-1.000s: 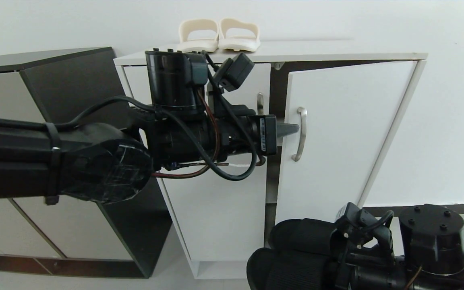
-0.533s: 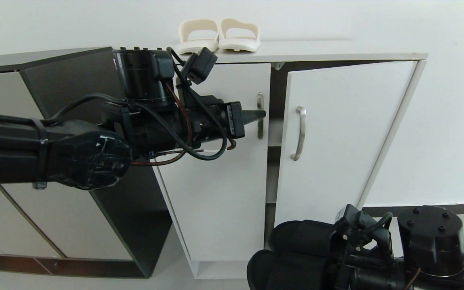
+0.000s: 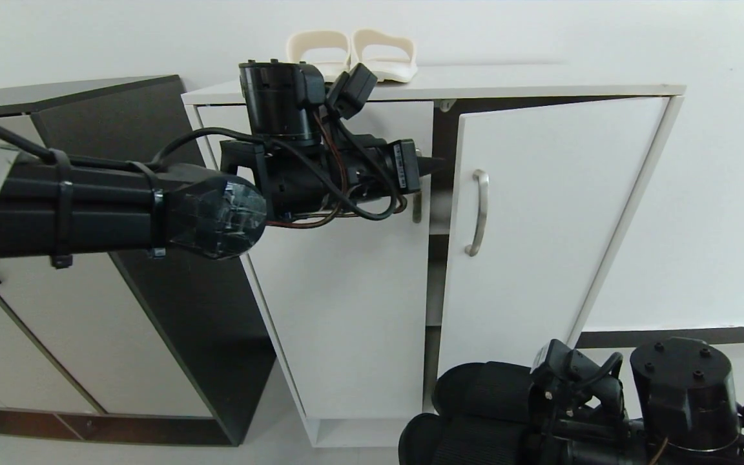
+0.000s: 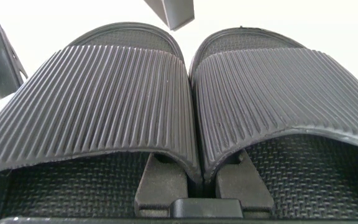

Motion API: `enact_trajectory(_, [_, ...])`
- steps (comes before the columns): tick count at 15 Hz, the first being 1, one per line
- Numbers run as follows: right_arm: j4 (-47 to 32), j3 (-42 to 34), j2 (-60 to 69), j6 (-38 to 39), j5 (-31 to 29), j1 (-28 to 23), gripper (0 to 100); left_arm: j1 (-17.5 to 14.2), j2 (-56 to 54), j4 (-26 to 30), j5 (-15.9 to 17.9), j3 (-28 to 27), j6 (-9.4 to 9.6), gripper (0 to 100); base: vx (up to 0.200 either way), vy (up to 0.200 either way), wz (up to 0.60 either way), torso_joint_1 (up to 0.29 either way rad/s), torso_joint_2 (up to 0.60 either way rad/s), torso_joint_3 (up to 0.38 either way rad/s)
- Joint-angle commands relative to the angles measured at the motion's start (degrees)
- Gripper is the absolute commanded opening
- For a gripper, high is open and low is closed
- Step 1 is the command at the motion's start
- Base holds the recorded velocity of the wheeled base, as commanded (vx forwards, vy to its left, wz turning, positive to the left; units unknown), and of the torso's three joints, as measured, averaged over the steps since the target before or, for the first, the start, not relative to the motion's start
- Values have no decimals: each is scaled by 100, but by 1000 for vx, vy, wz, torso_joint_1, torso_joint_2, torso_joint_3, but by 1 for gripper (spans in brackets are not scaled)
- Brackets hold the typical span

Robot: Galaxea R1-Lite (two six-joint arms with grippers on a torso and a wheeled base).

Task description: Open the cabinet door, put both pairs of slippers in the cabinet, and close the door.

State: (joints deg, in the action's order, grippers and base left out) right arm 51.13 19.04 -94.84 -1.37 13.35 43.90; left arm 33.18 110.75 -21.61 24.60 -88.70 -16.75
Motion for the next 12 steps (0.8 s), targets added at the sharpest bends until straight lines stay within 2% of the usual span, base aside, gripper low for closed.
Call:
enact_trajectory(1, [3,-6,-34,-4,1,5,0,48,272,-1,-17,-227,-30,0,0,0,0,0,0,0])
enact_trajectory(2, [3,-6,-34,5,1,5,0,66,351,-1,-25,-359,-74,0,0,0,0,0,0,0])
enact_trajectory(6, [3,-6,-43,22,10,110,0,197,377,-10,-25,-411,-74,0,-200,0,0,5,0,0])
enact_trajectory(8, [3,-41,1,31,10,286,0,452,342,-10,-113,-385,-56,0,-200,0,0,-5,7,0])
enact_trajectory(12, [11,-111,98,40,-17,602,0,1278,526,-27,-263,-517,-21,0,-200,0,0,1,1,2])
